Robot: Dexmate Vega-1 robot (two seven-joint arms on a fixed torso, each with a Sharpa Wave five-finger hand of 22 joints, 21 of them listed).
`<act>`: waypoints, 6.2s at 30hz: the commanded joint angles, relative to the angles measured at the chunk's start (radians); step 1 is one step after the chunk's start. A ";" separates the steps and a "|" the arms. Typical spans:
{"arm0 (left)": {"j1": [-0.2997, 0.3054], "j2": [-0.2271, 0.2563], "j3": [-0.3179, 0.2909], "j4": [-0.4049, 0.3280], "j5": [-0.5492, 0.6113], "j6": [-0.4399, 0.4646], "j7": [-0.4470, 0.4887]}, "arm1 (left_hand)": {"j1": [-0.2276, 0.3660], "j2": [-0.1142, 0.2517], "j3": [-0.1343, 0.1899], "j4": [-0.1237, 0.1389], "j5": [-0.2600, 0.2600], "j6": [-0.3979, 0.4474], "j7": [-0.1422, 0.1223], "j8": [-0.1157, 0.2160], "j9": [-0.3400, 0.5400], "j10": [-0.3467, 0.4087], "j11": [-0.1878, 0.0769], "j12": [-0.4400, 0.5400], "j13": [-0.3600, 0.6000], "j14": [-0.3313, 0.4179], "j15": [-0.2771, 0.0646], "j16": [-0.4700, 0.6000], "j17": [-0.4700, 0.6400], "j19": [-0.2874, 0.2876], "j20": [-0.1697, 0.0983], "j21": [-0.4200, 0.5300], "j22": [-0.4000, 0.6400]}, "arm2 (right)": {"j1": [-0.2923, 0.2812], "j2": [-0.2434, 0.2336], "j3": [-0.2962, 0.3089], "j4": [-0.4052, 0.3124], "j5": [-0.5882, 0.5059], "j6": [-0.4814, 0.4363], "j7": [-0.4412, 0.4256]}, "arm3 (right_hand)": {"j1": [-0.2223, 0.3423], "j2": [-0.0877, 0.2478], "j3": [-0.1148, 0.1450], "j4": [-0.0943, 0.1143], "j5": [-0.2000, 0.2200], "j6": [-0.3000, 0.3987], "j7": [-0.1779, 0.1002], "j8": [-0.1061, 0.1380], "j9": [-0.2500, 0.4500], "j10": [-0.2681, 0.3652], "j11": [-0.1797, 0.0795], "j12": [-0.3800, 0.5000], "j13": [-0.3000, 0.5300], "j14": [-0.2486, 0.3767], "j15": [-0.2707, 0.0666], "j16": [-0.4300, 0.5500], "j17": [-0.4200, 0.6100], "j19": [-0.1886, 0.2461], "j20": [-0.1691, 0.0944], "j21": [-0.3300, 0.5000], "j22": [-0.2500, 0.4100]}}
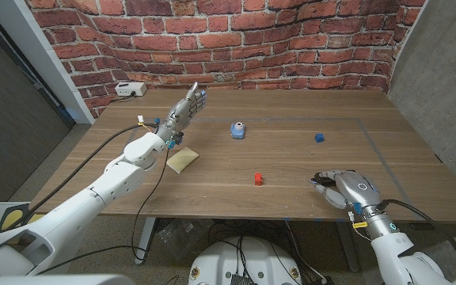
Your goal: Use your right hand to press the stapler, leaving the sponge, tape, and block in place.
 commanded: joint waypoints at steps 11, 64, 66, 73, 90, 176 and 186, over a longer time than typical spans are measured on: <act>-0.021 -0.008 0.012 0.028 -0.013 0.000 -0.017 | 0.005 0.003 -0.010 0.003 -0.008 0.010 0.001 -0.006 0.002 0.008 0.002 0.000 0.002 0.006 -0.001 -0.002 0.004 0.006 -0.003 -0.007 0.003 | 0.015 -0.015 -0.044 0.011 0.057 -0.063 0.054 | 0.005 0.003 0.009 -0.002 -0.004 0.060 -0.001 0.018 0.005 0.031 0.005 0.010 0.002 0.023 -0.017 0.004 0.001 0.024 -0.005 0.002 0.004; 0.002 0.015 -0.004 0.018 -0.026 -0.016 -0.009 | 0.006 0.008 -0.018 0.004 -0.012 0.019 -0.001 -0.006 0.002 0.009 0.001 -0.002 0.002 0.008 0.000 -0.003 0.005 0.010 0.000 -0.023 0.004 | 0.024 -0.101 -0.066 -0.040 0.103 -0.139 0.037 | 0.009 0.003 0.017 -0.003 -0.009 0.157 -0.011 0.027 0.003 0.073 0.002 0.011 0.001 0.067 -0.025 0.009 0.000 0.056 -0.008 0.011 0.005; 0.004 0.015 -0.005 0.017 -0.026 -0.017 -0.008 | 0.006 0.008 -0.019 0.004 -0.012 0.020 -0.001 -0.006 0.002 0.009 0.001 -0.002 0.002 0.008 0.000 -0.003 0.005 0.009 0.000 -0.024 0.004 | 0.023 -0.098 -0.063 -0.046 0.097 -0.136 0.033 | 0.008 0.003 0.018 -0.002 -0.009 0.157 -0.011 0.026 0.003 0.074 0.001 0.010 0.001 0.070 -0.027 0.009 0.000 0.056 -0.008 0.010 0.005; 0.008 0.017 -0.006 0.016 -0.029 -0.019 -0.008 | 0.007 0.009 -0.020 0.004 -0.013 0.019 -0.001 -0.007 0.002 0.010 0.003 -0.002 0.002 0.009 0.000 -0.003 0.005 0.010 0.000 -0.027 0.004 | 0.021 -0.092 -0.057 -0.064 0.076 -0.128 0.033 | 0.008 0.003 0.018 -0.002 -0.009 0.156 -0.011 0.024 0.003 0.074 0.001 0.009 0.001 0.071 -0.026 0.008 0.000 0.057 -0.009 0.010 0.005; 0.010 0.019 -0.010 0.011 -0.030 -0.024 -0.006 | 0.007 0.009 -0.023 0.004 -0.014 0.020 -0.002 -0.007 0.002 0.010 0.002 -0.002 0.002 0.008 0.000 -0.003 0.005 0.010 0.000 -0.031 0.004 | 0.020 -0.036 -0.034 -0.082 0.056 -0.098 -0.005 | 0.007 0.000 0.018 -0.002 -0.010 0.129 -0.011 0.007 0.003 0.068 0.003 0.003 0.001 0.070 -0.022 0.005 0.001 0.056 -0.009 0.009 0.005; 0.045 0.056 -0.061 0.016 -0.041 -0.094 -0.055 | 0.012 0.016 -0.034 0.004 -0.018 0.026 -0.003 -0.009 0.002 0.016 0.003 -0.003 0.002 0.013 -0.002 -0.004 0.004 0.021 0.001 -0.050 0.005 | 0.334 0.262 0.069 0.055 0.768 0.425 0.085 | 0.092 0.015 0.091 -0.006 -0.012 -0.127 0.080 -0.092 0.014 -0.056 0.105 -0.055 0.006 -0.038 0.046 -0.012 0.006 0.023 0.027 -0.010 0.007; 0.038 0.051 -0.054 0.033 -0.052 -0.096 -0.074 | 0.013 0.017 -0.036 0.004 -0.018 0.026 -0.002 -0.009 0.002 0.016 0.001 -0.003 0.002 0.012 -0.001 -0.004 0.004 0.021 0.002 -0.053 0.005 | 0.493 0.263 0.039 0.182 1.004 0.461 0.224 | 0.051 0.000 0.069 0.012 -0.017 -0.158 0.112 -0.092 0.014 -0.069 0.120 -0.054 0.008 -0.068 0.063 -0.013 0.009 -0.004 0.036 -0.020 0.007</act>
